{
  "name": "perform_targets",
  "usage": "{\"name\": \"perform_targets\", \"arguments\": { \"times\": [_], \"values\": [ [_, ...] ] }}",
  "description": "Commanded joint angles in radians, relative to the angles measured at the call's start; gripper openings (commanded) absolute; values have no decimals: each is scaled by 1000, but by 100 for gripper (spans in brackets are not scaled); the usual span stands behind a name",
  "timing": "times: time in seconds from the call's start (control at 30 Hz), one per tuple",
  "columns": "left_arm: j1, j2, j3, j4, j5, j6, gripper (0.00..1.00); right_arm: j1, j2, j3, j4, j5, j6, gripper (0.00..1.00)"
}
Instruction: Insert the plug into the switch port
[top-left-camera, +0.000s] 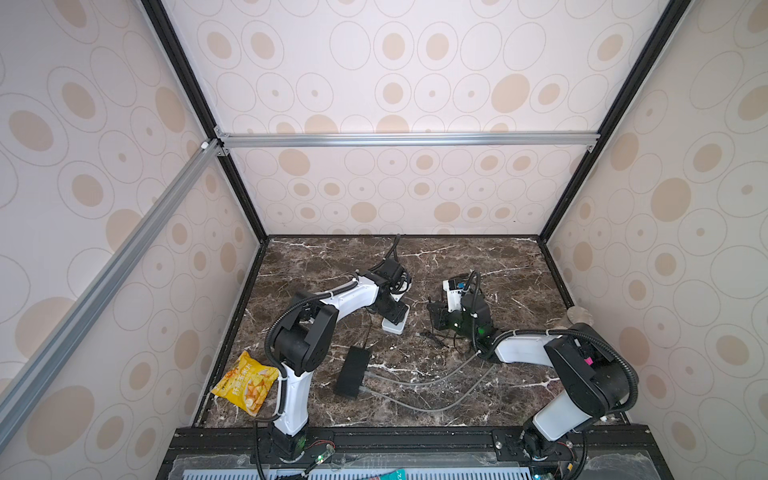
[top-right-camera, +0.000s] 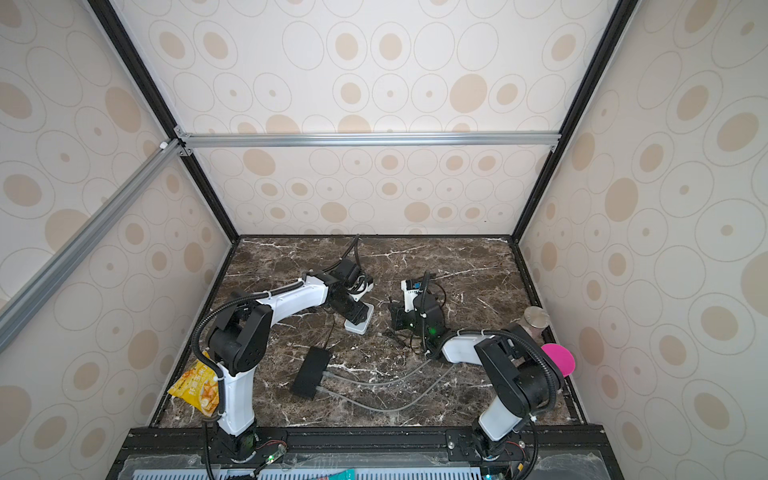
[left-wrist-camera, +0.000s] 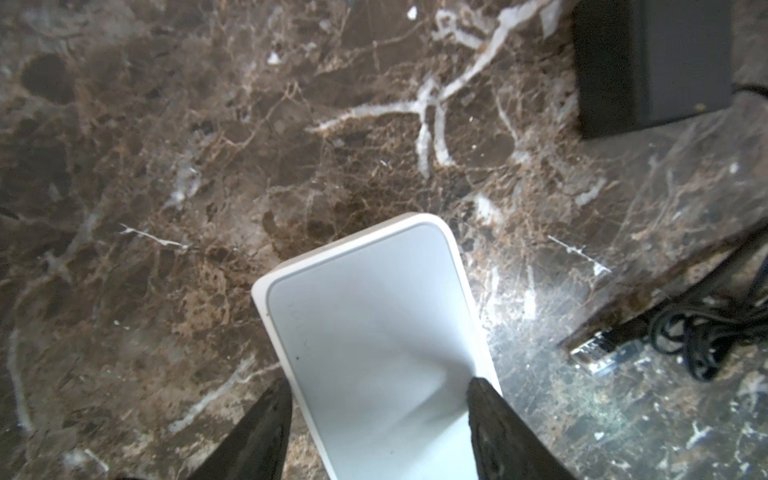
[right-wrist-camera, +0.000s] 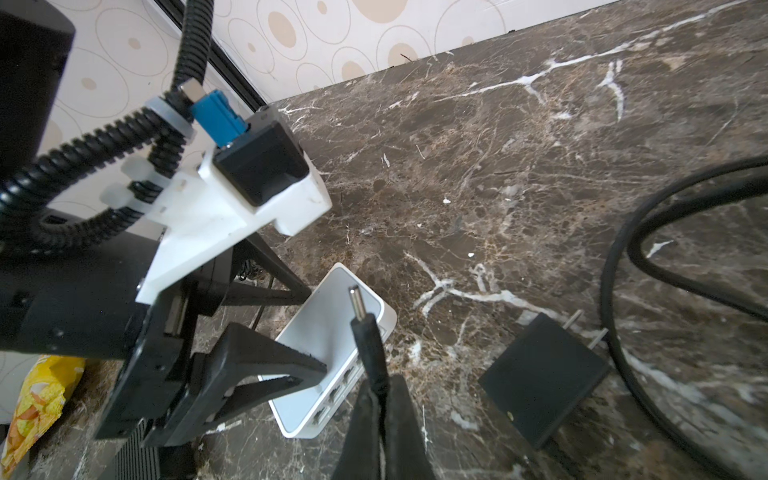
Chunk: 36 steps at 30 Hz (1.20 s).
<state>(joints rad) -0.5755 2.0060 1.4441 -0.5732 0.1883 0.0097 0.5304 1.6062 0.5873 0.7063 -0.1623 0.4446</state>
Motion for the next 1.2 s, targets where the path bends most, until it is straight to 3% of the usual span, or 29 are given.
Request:
{"name": "perform_targets", "arguments": {
  "times": [0.0, 0.23, 0.73, 1.17],
  "values": [
    [-1, -51, -3, -19, 5, 48, 69, 8, 14, 14, 32, -10, -4, 0],
    [-1, -79, 31, -19, 9, -39, 85, 8, 16, 14, 32, -11, -6, 0],
    [-6, -51, 61, -81, 24, -71, 84, 9, 32, 20, 33, -23, -1, 0],
    [-34, 69, 105, -108, -98, -132, 88, 8, 31, 20, 31, -25, -1, 0]
  ]
}}
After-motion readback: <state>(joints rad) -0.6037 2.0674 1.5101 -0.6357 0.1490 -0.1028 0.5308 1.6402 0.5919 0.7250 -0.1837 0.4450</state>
